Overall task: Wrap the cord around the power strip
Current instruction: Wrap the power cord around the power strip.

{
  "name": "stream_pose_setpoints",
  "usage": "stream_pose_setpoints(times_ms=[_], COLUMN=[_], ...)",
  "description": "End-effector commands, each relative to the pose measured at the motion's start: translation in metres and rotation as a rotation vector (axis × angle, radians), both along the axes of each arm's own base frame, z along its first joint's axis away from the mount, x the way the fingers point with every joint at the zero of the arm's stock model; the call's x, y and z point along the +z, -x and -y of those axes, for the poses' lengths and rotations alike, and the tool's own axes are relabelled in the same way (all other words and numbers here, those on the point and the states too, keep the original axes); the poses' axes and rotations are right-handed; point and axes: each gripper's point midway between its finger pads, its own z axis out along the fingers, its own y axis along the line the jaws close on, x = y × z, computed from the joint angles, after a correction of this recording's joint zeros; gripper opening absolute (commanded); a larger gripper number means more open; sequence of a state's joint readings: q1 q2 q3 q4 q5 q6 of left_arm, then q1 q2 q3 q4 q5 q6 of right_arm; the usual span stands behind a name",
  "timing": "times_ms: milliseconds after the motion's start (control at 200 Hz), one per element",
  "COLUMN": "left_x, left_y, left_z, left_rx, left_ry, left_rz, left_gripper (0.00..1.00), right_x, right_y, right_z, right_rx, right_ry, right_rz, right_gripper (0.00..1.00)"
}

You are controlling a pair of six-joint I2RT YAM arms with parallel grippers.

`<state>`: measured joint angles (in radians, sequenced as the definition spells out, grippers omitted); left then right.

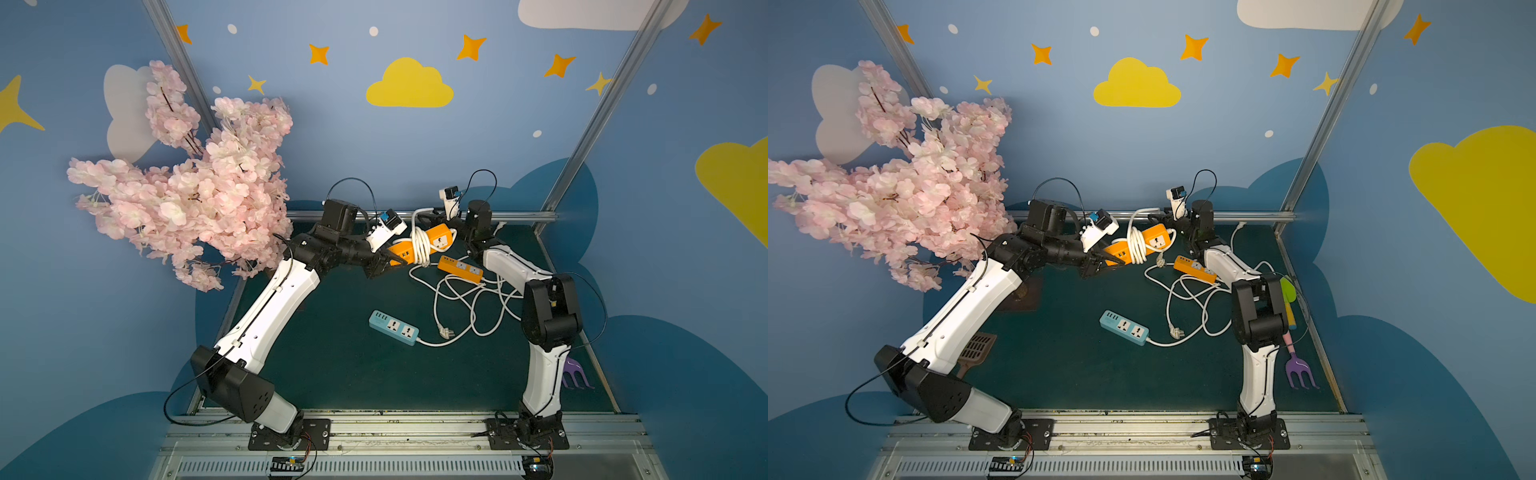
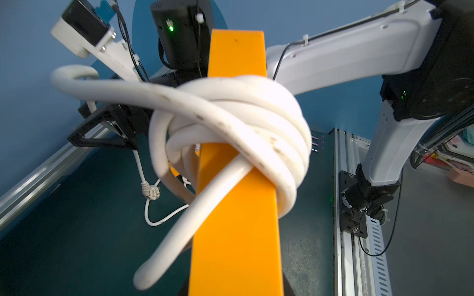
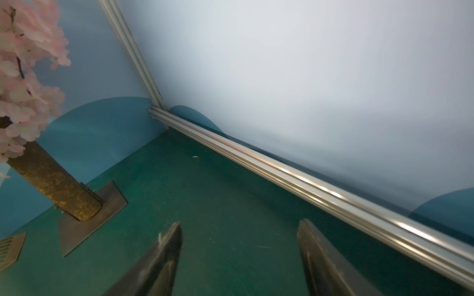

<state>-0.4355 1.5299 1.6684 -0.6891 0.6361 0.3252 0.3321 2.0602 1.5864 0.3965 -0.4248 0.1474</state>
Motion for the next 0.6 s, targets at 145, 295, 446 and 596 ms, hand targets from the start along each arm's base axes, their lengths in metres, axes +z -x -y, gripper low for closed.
stream_pose_setpoints(times_ms=[145,295,446,596], left_x=[0.066,0.059,0.062,0.064], left_y=[-0.016,-0.028,-0.042,-0.072], left_z=[-0.005,-0.01,-0.021,-0.046], left_rx=[0.067,0.116,0.186,0.339], left_ry=[0.158,0.148,0.169,0.178], left_rz=[0.172,0.175,0.186,0.193], left_gripper=[0.02,0.02,0.02,0.03], right_x=[-0.04,-0.062,-0.083,-0.086], right_y=[-0.015,-0.008,0.002,0.016], right_z=[-0.005,-0.015,-0.022,-0.026], right_rx=[-0.113,-0.121,-0.107,-0.104], right_ry=[-0.097,-0.049,-0.029,0.009], right_rz=[-0.048,-0.081,-0.123,-0.131], right_gripper=[0.69,0.63,0.38,0.13])
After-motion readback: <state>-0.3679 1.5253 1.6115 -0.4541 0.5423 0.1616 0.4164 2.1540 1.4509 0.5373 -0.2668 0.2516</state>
